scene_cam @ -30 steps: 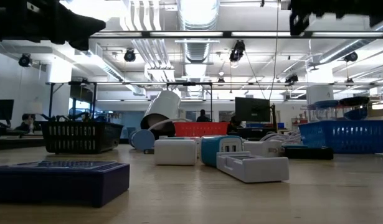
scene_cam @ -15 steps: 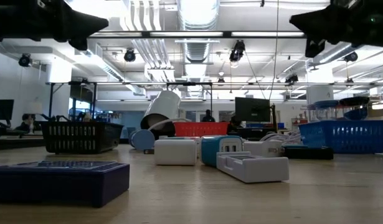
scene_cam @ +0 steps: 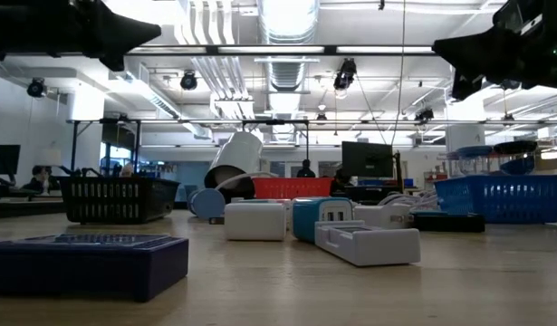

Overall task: Pick & Place Office items
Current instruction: Put the dark blue digital clock into the red basket

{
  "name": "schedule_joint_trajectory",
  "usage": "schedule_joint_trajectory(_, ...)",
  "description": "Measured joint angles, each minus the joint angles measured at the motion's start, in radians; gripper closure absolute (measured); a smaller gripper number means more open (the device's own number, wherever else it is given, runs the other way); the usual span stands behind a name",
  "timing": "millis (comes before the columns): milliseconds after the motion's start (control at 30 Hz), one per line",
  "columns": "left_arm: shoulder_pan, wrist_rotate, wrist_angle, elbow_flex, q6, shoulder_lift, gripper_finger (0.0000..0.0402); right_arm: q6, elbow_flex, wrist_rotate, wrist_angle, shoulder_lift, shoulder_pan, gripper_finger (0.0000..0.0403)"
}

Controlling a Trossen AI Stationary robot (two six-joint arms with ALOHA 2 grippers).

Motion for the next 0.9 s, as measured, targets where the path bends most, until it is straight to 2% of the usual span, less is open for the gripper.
schedule_joint_trajectory(100,0.018,-0.075,-0.003,0.0,-0.02,0.0,0.0388,-0.005,0.0,0.0,-0.004,0.004,0.0,0.0394)
schedule_joint_trajectory(267,0.041,-0.076,-0.039,-0.011,-0.063,0.024,0.0388,0.037,0.0,-0.008,-0.001,0.002,-0.001,0.0394)
schedule_joint_trajectory(400,0.041,-0.049,-0.027,-0.023,-0.065,0.04,0.0388,0.076,0.0,-0.007,0.009,0.0,0.0,0.0394)
schedule_joint_trajectory(567,0.041,-0.046,-0.007,-0.032,-0.081,0.037,0.0388,0.039,0.003,0.0,0.022,0.0,0.0,0.0394)
schedule_joint_trajectory(700,0.041,0.017,-0.021,-0.049,-0.155,0.041,0.0388,0.027,0.003,0.0,0.032,0.0,0.0,0.0394)
schedule_joint_trajectory(900,0.041,0.029,-0.047,-0.045,-0.18,0.049,0.0388,0.025,0.003,0.001,0.029,0.002,0.0,0.0394)
